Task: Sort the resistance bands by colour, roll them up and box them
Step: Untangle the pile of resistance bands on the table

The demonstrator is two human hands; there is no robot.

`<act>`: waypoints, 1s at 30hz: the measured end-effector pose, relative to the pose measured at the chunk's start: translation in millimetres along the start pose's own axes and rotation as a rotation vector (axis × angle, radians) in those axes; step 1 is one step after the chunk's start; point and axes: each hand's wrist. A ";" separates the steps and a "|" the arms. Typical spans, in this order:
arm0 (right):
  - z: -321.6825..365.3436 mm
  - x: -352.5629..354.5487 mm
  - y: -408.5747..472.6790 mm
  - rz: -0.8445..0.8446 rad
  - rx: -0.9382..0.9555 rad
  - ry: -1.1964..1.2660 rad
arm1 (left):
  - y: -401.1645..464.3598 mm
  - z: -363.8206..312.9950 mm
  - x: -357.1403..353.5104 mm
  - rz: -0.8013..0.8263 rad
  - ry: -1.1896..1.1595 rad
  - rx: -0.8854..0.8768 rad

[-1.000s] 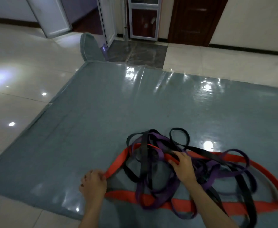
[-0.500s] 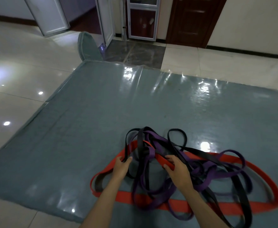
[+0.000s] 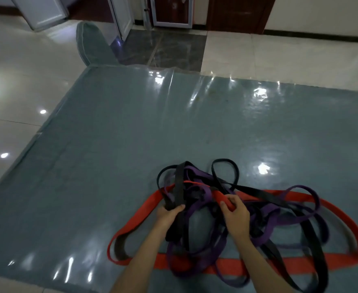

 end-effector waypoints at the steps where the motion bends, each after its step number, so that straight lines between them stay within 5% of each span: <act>1: -2.9 -1.0 0.1 0.007 -0.018 -0.011 | 2.1 2.7 2.3 -0.003 0.020 -0.005; 15: -12.3 7.4 1.8 0.151 -0.024 -0.025 | -28.0 -41.4 77.0 0.362 -0.196 0.261; 23: 3.8 20.5 -16.1 0.272 0.095 -0.020 | -31.9 -52.6 90.6 0.084 -0.038 -0.064; 30: 20.7 5.2 -52.6 0.201 0.499 -0.215 | -47.7 -48.9 108.5 -0.110 0.168 -0.197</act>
Point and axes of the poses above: each hand's wrist, its own y-axis towards the middle knuckle, its own x-axis out of the back of the hand, z = x × y
